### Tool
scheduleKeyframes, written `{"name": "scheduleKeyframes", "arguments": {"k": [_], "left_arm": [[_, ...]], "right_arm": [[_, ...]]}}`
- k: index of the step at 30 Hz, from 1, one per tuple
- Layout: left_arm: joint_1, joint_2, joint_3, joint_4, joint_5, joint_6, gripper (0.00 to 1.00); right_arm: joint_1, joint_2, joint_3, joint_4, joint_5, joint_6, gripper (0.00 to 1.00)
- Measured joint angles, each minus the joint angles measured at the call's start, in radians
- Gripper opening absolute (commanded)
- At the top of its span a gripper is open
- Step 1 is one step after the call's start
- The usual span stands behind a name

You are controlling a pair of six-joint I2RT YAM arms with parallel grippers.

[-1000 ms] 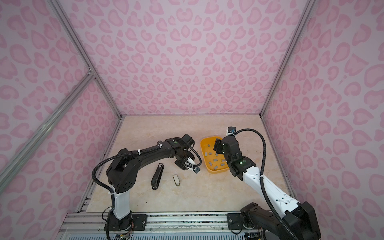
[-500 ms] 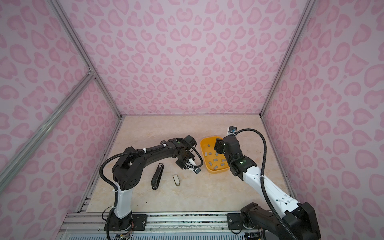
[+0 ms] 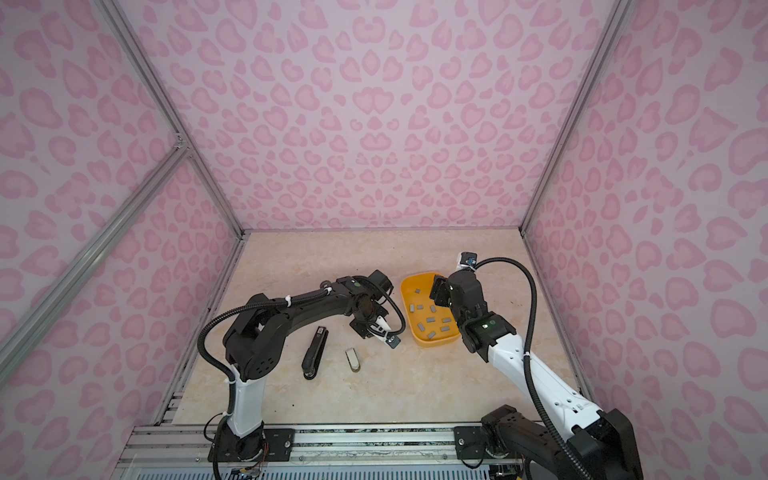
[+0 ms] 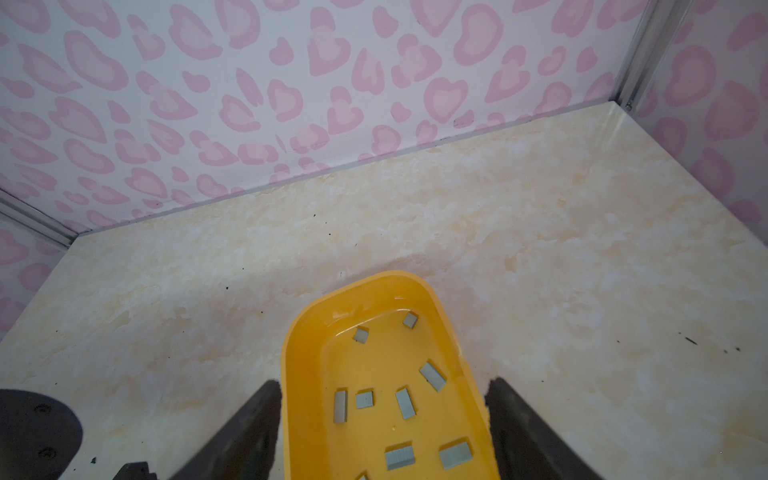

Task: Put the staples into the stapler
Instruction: 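Lift the pink stapler toward the right gripper while the right gripper approaches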

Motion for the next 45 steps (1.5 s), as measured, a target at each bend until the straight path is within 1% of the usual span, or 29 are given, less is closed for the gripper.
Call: {"name": "scheduleKeyframes", "arguments": {"k": [3, 5, 9, 11, 16, 18, 20, 23, 28, 32, 38, 45], "left_arm": [[0.015, -0.065, 0.000, 0.008, 0.017, -0.050, 0.03], [0.023, -0.126, -0.010, 0.043, 0.021, -0.093, 0.03], [0.035, -0.290, -0.118, 0.150, -0.006, -0.219, 0.03], [0.034, -0.370, -0.192, 0.208, -0.021, -0.302, 0.03], [0.039, -0.569, -0.326, 0.348, -0.065, -0.559, 0.03], [0.040, -0.643, -0.380, 0.397, -0.081, -0.664, 0.03], [0.041, -0.688, -0.413, 0.436, -0.083, -0.749, 0.03], [0.041, -0.724, -0.440, 0.489, -0.047, -0.827, 0.03], [0.052, -0.708, -0.419, 0.512, 0.022, -0.892, 0.03], [0.063, -0.721, -0.413, 0.537, 0.069, -0.927, 0.03], [0.061, -0.730, -0.420, 0.542, 0.117, -0.938, 0.03], [0.045, -0.727, -0.420, 0.541, 0.167, -0.932, 0.03]], "right_arm": [[0.000, -0.005, -0.005, 0.001, -0.003, 0.000, 0.78], [0.000, -0.005, -0.009, 0.003, -0.022, 0.001, 0.78], [0.000, -0.004, -0.020, 0.016, -0.059, 0.001, 0.72], [0.000, -0.004, -0.030, 0.035, -0.097, 0.000, 0.70], [0.018, -0.004, -0.061, 0.107, -0.198, -0.002, 0.66], [0.042, -0.004, -0.072, 0.143, -0.244, -0.009, 0.61], [0.063, -0.001, -0.074, 0.174, -0.286, -0.019, 0.56], [0.092, 0.003, -0.082, 0.234, -0.356, -0.027, 0.54], [0.122, 0.010, -0.112, 0.329, -0.478, -0.042, 0.46], [0.140, 0.016, -0.114, 0.383, -0.548, -0.042, 0.46], [0.182, 0.013, -0.114, 0.418, -0.595, -0.055, 0.49], [0.196, 0.015, -0.111, 0.417, -0.600, -0.070, 0.49]]}}
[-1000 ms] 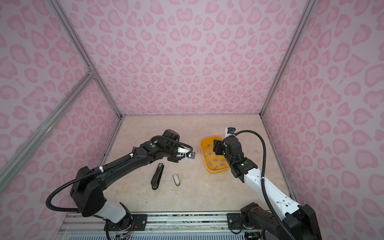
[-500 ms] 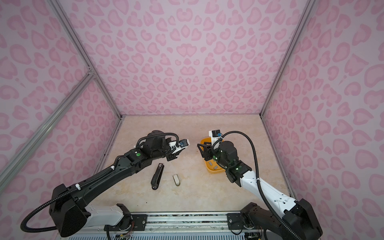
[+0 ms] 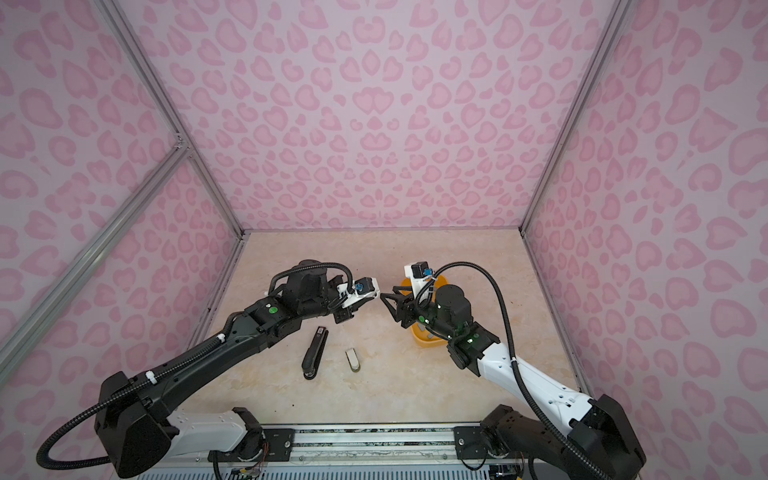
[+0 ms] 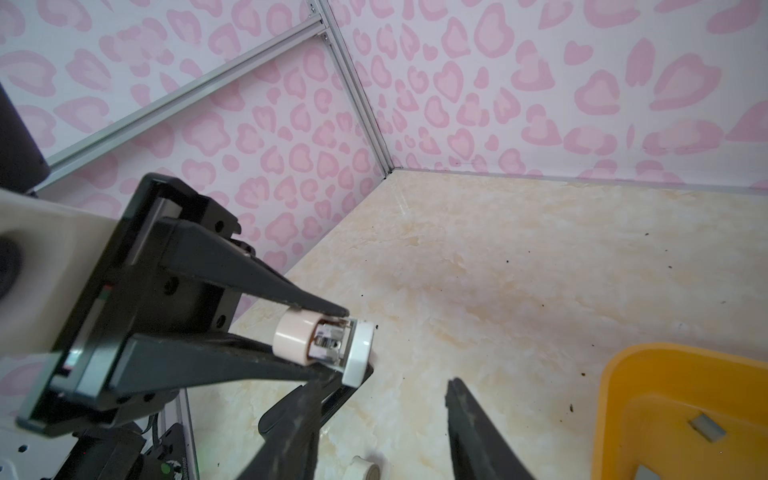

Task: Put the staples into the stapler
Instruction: 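Lift the pink stapler toward the right gripper while the right gripper approaches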

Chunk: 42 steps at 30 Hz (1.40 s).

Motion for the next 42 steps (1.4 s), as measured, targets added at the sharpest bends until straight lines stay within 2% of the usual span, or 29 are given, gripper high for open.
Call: {"name": "scheduleKeyframes", "arguments": {"k": [6, 16, 26, 32, 35, 38, 40, 42], "left_arm": [[-0.018, -0.017, -0.011, -0.005, 0.053, 0.039, 0.03], [0.000, -0.080, -0.018, -0.021, 0.043, 0.045, 0.04], [0.032, -0.130, -0.028, -0.004, 0.134, 0.020, 0.04], [0.051, -0.132, -0.033, 0.006, 0.172, 0.023, 0.04], [0.062, -0.132, -0.033, 0.005, 0.190, 0.036, 0.04], [0.070, -0.132, -0.033, -0.001, 0.215, 0.058, 0.04], [0.070, -0.132, -0.033, -0.006, 0.239, 0.078, 0.04], [0.070, -0.131, -0.033, -0.025, 0.267, 0.102, 0.04]], "right_arm": [[0.005, 0.019, 0.014, -0.004, -0.001, 0.000, 0.48], [0.014, 0.068, 0.024, 0.011, 0.033, -0.001, 0.42], [0.023, 0.102, 0.033, -0.011, 0.045, -0.010, 0.41], [0.024, 0.014, 0.006, -0.021, 0.113, -0.052, 0.45], [0.034, -0.055, -0.058, 0.021, 0.157, -0.114, 0.58], [0.050, -0.134, -0.151, 0.082, 0.163, -0.193, 0.64], [0.059, -0.191, -0.216, 0.140, 0.154, -0.242, 0.62], [0.068, -0.240, -0.260, 0.188, 0.148, -0.276, 0.55]]}}
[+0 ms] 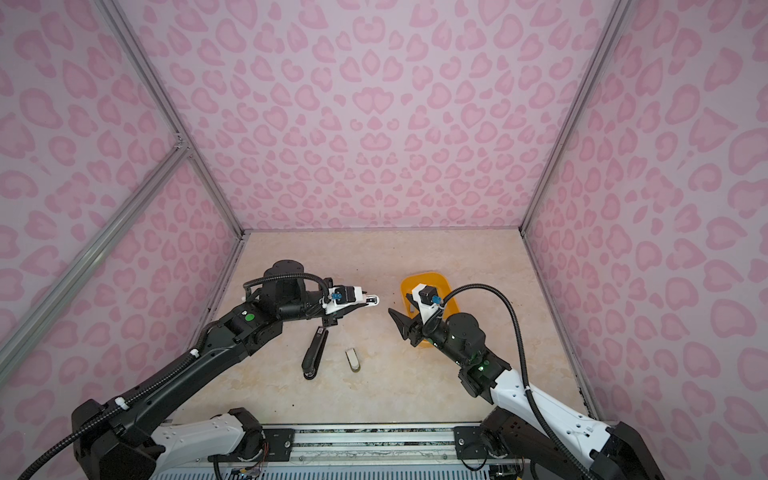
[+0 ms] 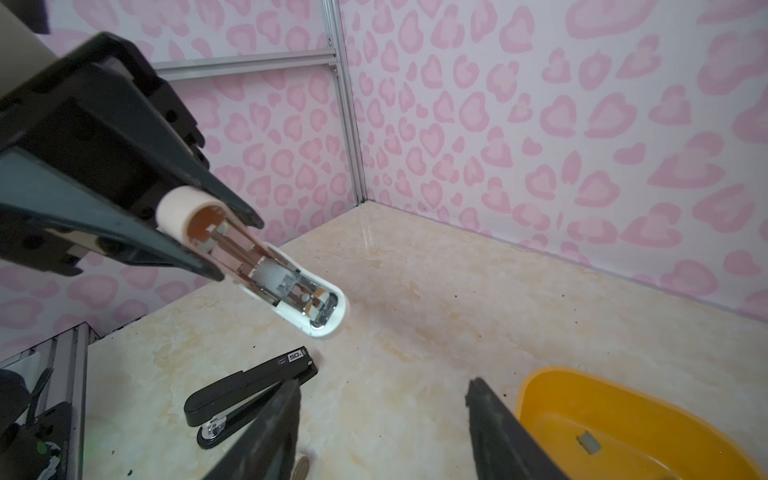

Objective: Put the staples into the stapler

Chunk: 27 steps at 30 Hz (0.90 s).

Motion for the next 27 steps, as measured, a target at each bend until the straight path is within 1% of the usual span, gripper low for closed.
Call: {"name": "scheduleKeyframes", "arguments": {"k": [2, 6, 8, 10, 14, 19, 27], "left_arm": [[0.000, 0.000, 0.000, -0.027, 0.037, 0.026, 0.04], [0.000, 0.000, 0.000, -0.061, 0.112, 0.069, 0.04], [0.000, 0.000, 0.000, -0.080, 0.157, 0.090, 0.04], [-0.005, 0.001, 0.000, -0.095, 0.193, 0.104, 0.04], [-0.011, 0.001, 0.000, -0.109, 0.259, 0.129, 0.04], [-0.010, -0.009, 0.000, -0.116, 0.285, 0.137, 0.04], [-0.001, -0.062, 0.000, -0.117, 0.298, 0.136, 0.04]], "right_arm": [[0.007, -0.041, -0.018, 0.031, -0.016, -0.031, 0.52], [0.020, -0.069, -0.018, 0.078, -0.047, -0.076, 0.53], [0.027, -0.060, -0.013, 0.079, -0.068, -0.092, 0.53], [0.037, -0.042, -0.001, 0.075, -0.090, -0.100, 0.50], [0.088, 0.009, 0.043, 0.061, -0.129, -0.135, 0.47], [0.140, 0.077, 0.073, 0.022, -0.134, -0.186, 0.46], [0.149, 0.164, 0.101, -0.009, -0.135, -0.222, 0.46]]}}
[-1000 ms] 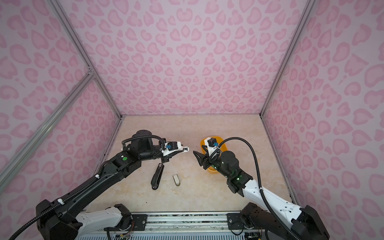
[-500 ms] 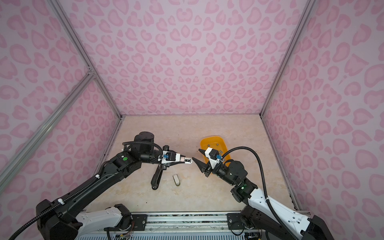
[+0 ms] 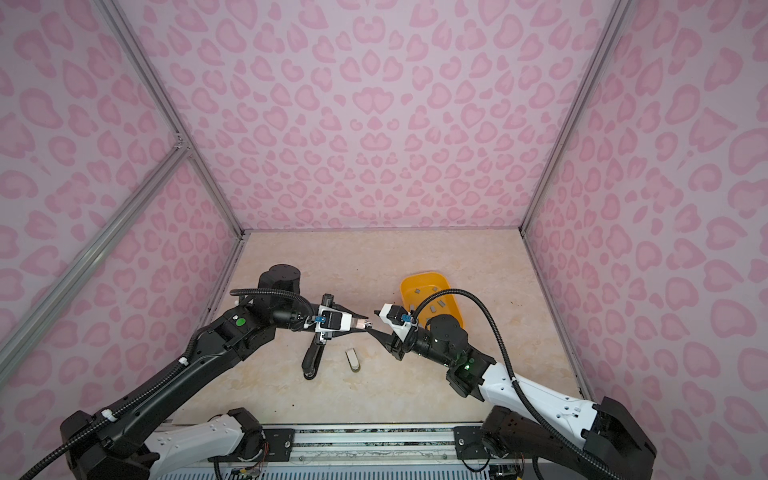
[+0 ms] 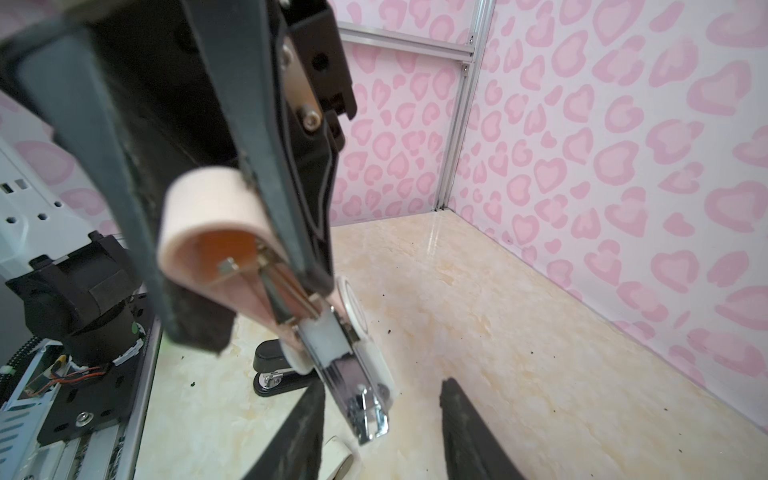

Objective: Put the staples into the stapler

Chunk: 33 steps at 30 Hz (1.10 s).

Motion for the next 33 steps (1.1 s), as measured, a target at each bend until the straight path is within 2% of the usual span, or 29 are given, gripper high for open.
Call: {"name": "scheduleKeyframes", "arguments": {"k": [6, 13, 23, 33], "left_arm": [[0.003, -0.009, 0.001, -0.021, 0.068, 0.012, 0.04], [0.002, -0.002, 0.006, -0.034, 0.105, 0.019, 0.04], [0.002, 0.031, 0.006, -0.036, 0.124, 0.019, 0.04], [0.002, 0.046, 0.006, -0.037, 0.157, 0.024, 0.04]], "right_arm": [[0.026, 0.053, 0.037, -0.038, -0.016, -0.026, 0.51], [0.069, 0.020, 0.018, -0.049, 0.009, -0.060, 0.61], [0.089, -0.035, -0.027, -0.001, 0.034, -0.075, 0.53], [0.089, -0.021, -0.032, 0.038, 0.019, -0.059, 0.50]]}}
